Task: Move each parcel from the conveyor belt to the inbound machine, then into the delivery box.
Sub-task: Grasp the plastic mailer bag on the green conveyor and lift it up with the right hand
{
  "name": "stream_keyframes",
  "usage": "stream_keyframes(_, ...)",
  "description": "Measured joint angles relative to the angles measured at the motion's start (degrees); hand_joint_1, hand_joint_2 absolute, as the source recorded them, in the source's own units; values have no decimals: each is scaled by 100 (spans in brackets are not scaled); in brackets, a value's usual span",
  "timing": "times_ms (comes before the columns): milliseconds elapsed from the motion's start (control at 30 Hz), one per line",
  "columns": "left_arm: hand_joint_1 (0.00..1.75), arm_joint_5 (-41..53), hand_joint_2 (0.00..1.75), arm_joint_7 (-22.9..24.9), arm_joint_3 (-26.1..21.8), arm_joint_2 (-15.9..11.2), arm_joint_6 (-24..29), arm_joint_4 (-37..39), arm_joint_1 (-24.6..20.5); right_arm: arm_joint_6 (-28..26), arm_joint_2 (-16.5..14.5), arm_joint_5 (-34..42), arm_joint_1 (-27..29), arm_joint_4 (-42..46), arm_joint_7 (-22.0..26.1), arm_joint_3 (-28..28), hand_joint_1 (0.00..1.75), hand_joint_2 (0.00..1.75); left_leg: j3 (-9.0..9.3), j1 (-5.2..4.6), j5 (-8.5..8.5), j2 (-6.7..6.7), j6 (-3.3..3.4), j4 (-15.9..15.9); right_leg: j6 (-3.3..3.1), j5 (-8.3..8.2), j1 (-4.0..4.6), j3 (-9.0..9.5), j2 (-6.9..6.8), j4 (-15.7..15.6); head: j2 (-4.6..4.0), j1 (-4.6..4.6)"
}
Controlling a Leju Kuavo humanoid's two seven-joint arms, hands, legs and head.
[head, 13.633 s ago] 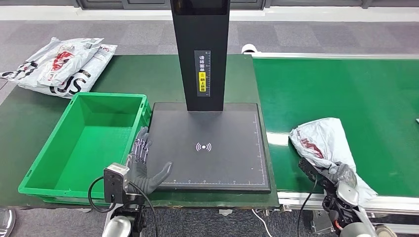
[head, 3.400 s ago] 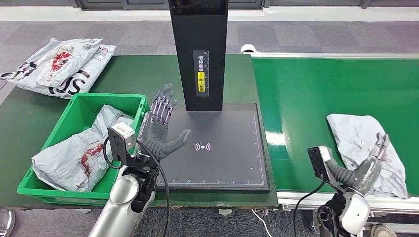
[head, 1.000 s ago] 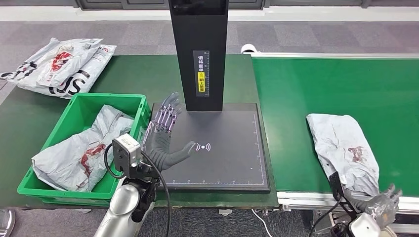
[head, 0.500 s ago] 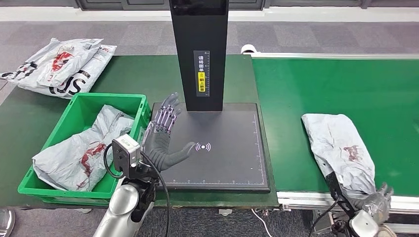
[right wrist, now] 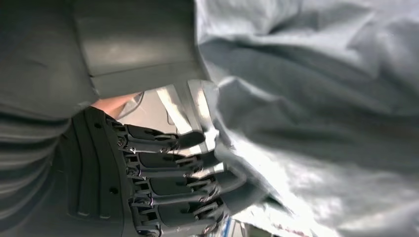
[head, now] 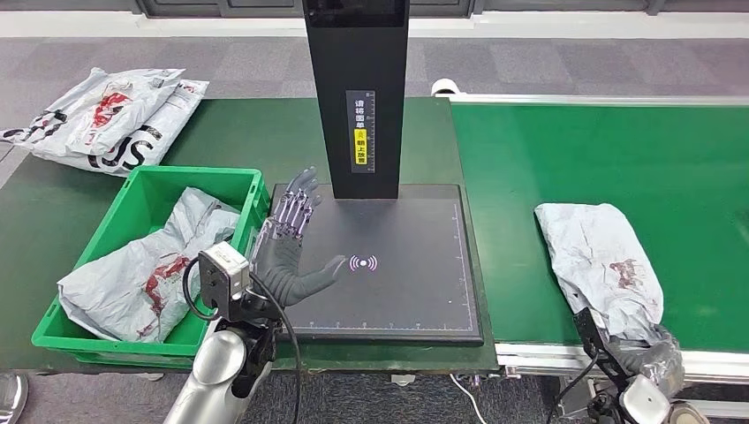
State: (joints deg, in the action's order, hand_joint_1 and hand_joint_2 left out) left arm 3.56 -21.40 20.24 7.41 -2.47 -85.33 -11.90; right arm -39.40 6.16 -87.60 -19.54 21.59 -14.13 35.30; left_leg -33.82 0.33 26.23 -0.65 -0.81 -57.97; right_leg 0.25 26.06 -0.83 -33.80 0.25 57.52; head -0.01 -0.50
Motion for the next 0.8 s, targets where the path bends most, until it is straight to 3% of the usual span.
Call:
stream_keyframes(67,0,1,175,-4,0,-7,3,0,4,-43,-4,36,-35,-4,111,0,175,175,0,0,0,1,0,0,0,0,0,0,1,0,-1,0)
stream_keyframes(200,0,15,175,-25,0,-11,57,-2,43,-92,-195,312,-70,444,889,0,175,175,0,0,-1,0,0,0,0,0,0,0,0,0,1,0)
stream_keyframes(567,0,84,175,-37,0,-7,74,-2,65,-90,-421,471,-49,1053,1284,-10,175,175,-2,0,-1,-1,0,0,0,0,0,-2,0,1,-1,0)
stream_keyframes(700,0,106,175,-37,0,3,76,-3,67,-90,-577,677,-15,1469,1591,-34,175,175,-2,0,-1,-1,0,0,0,0,0,-2,0,1,0,0)
stream_keyframes(800,0,142,175,-36,0,16,76,-4,70,-91,-770,1126,63,2019,2113,-97,175,175,-2,0,-1,-1,0,0,0,0,0,-2,0,2,0,0)
